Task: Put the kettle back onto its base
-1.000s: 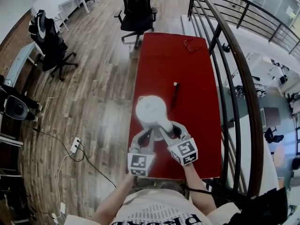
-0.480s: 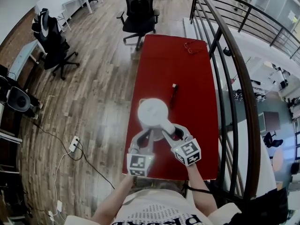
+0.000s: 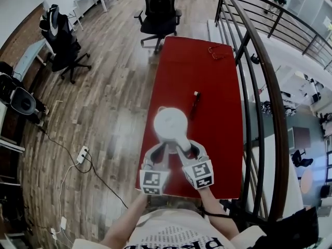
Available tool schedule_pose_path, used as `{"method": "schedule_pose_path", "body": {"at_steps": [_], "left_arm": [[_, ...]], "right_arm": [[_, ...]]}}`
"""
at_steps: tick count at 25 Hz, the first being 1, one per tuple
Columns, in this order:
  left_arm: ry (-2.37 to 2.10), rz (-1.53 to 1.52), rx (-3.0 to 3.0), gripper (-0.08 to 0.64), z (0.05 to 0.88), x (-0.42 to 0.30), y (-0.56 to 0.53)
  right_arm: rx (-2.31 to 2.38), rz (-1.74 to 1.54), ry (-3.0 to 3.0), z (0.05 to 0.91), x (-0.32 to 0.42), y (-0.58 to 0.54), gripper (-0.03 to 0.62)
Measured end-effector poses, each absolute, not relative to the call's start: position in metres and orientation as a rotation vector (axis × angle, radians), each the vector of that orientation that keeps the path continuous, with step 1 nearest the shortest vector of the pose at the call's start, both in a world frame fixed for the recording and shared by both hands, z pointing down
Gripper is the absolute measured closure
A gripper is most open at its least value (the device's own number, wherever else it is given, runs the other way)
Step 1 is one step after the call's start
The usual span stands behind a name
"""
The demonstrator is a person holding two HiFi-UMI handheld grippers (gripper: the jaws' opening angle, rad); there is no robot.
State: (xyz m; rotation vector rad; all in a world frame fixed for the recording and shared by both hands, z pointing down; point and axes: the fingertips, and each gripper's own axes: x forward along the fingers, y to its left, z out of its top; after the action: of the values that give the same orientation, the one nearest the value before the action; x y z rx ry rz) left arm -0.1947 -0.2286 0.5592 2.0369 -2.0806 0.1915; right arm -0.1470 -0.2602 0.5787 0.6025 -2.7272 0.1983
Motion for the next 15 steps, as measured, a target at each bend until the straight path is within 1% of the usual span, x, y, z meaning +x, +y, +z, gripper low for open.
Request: {"method": "schedule_pose_path", "body": {"at_steps": [7,15], "left_arm": [[-2.072,0.173,2.027,0.554,0.565,-0.197,-0.226],[-2.013,0.170,2.082,0.554,0.567,-0.187,-0.224]], "right_arm": [[0.730,0.209,-2.714,0.580,-0.151,-0.249,0.456],[0.649,0.157,-2.756,0.582,-0.145,-0.241,0.457]]}}
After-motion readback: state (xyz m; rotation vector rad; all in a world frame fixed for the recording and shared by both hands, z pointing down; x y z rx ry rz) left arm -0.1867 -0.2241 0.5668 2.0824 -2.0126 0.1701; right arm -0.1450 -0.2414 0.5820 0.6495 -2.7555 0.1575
